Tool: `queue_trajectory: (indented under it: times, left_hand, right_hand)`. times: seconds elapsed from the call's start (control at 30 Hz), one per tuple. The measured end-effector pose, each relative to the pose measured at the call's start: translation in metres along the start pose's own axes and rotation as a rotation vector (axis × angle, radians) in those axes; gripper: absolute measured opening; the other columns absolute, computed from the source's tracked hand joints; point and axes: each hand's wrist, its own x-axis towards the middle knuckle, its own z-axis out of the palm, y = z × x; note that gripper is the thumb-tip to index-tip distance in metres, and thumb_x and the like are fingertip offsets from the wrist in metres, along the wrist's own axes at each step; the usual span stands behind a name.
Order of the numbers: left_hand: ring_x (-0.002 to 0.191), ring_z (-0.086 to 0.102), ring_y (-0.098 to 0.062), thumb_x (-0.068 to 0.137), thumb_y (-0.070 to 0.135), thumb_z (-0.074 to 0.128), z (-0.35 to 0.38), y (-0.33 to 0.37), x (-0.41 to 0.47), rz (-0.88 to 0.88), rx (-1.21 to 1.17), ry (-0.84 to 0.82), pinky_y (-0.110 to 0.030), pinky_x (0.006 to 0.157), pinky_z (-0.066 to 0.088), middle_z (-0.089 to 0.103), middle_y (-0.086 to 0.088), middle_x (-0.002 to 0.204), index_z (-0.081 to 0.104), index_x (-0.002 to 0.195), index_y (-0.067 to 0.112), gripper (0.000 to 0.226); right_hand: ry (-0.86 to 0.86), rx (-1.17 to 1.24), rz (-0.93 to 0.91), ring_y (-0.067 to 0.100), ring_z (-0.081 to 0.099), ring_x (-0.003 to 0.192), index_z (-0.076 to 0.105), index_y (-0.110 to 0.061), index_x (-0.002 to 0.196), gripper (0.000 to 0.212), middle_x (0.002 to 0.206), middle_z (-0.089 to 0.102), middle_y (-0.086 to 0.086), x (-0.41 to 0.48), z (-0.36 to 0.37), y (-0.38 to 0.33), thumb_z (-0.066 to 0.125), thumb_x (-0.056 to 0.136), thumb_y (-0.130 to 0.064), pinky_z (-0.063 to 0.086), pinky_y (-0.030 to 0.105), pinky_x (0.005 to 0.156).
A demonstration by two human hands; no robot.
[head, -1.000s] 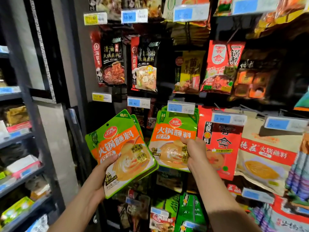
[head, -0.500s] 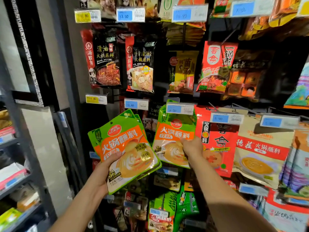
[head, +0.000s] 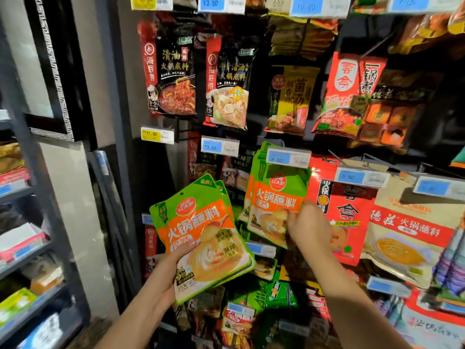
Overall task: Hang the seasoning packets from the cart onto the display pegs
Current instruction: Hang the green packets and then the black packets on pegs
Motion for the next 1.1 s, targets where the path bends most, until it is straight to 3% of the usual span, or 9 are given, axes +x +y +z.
queue_trajectory:
  times: [0.1,0.2,0.3,0.57,0.63,0.7,0.8,0.93,1.1]
  left_hand:
    - [0.096,0.074,-0.038,0.085,0.021,0.072,0.01,-0.004,0.0,-0.012,0.02,-0.022,-0.05,0.082,0.062,0.072,-0.022,0.119,0.067,0.125,0.009,0.043]
    - [0.102,0.072,-0.039,0.085,0.02,0.072,0.02,-0.009,0.003,-0.018,0.032,-0.032,-0.052,0.092,0.057,0.071,-0.022,0.122,0.065,0.13,0.008,0.047]
    - [0.105,0.072,-0.04,0.086,0.021,0.073,0.026,-0.012,0.005,-0.012,0.037,-0.059,-0.051,0.095,0.054,0.071,-0.021,0.122,0.065,0.13,0.008,0.047]
    - [0.11,0.069,-0.044,0.086,0.02,0.072,0.037,-0.013,0.013,-0.021,0.051,-0.116,-0.055,0.098,0.053,0.069,-0.024,0.123,0.063,0.133,0.005,0.049]
    - [0.114,0.067,-0.045,0.088,0.024,0.072,0.041,-0.012,0.014,-0.043,0.021,-0.135,-0.056,0.098,0.053,0.068,-0.025,0.126,0.062,0.135,0.006,0.051]
    - [0.118,0.065,-0.044,0.091,0.033,0.069,0.042,-0.012,0.014,-0.086,-0.04,-0.161,-0.056,0.097,0.054,0.066,-0.024,0.13,0.064,0.135,0.008,0.05]
    - [0.115,0.067,-0.042,0.096,0.044,0.06,0.04,-0.012,0.015,-0.133,-0.092,-0.183,-0.054,0.092,0.058,0.067,-0.022,0.13,0.069,0.129,0.01,0.048]
    - [0.118,0.065,-0.043,0.094,0.032,0.066,0.037,-0.018,0.022,-0.077,-0.045,-0.159,-0.063,0.103,0.048,0.067,-0.021,0.13,0.064,0.136,0.012,0.046]
    - [0.11,0.068,-0.045,0.092,0.022,0.07,0.029,-0.021,0.028,-0.037,0.042,-0.11,-0.061,0.091,0.056,0.069,-0.022,0.125,0.063,0.135,0.009,0.046]
  right_hand:
    - [0.086,0.3,-0.11,0.026,0.059,0.076,0.055,-0.018,0.09,0.016,0.081,0.062,-0.001,-0.024,-0.013,-0.031,0.063,0.096,-0.03,0.039,0.035,0.063]
    - [-0.124,0.652,-0.132,0.015,0.057,0.064,0.058,-0.022,0.079,0.027,0.064,0.057,-0.009,-0.039,-0.016,-0.055,0.073,0.09,-0.042,0.046,0.036,0.063]
    - [-0.337,0.685,-0.143,0.012,0.055,0.062,0.061,-0.023,0.083,0.036,0.063,0.055,-0.011,-0.043,-0.008,-0.06,0.08,0.081,-0.054,0.048,0.035,0.066]
    - [-0.402,0.851,-0.138,0.02,0.032,0.065,0.044,-0.009,0.07,0.045,0.072,0.03,0.008,-0.045,0.003,-0.049,0.079,0.089,-0.031,0.026,0.034,0.066]
    - [-0.383,0.864,-0.141,0.027,0.049,0.069,0.051,-0.009,0.078,0.034,0.073,0.048,0.013,-0.043,0.004,-0.045,0.072,0.095,-0.031,0.041,0.037,0.07]
    - [-0.379,0.931,-0.117,0.026,0.066,0.106,0.067,-0.013,0.108,0.026,0.109,0.072,0.005,-0.041,0.005,-0.039,0.067,0.098,-0.037,0.051,0.048,0.099]
    - [-0.4,1.122,-0.03,0.016,0.047,0.14,0.053,-0.023,0.146,0.056,0.151,0.051,-0.008,-0.039,0.001,-0.028,0.064,0.097,-0.047,0.036,0.047,0.119]
    - [-0.391,1.299,0.036,0.013,0.035,0.147,0.038,-0.022,0.156,0.064,0.159,0.033,-0.011,-0.042,-0.004,-0.014,0.065,0.1,-0.037,0.025,0.039,0.122]
    - [-0.435,1.29,0.156,0.022,0.054,0.137,0.054,-0.021,0.145,0.048,0.145,0.061,0.0,-0.043,-0.004,0.017,0.066,0.099,-0.027,0.039,0.046,0.117]
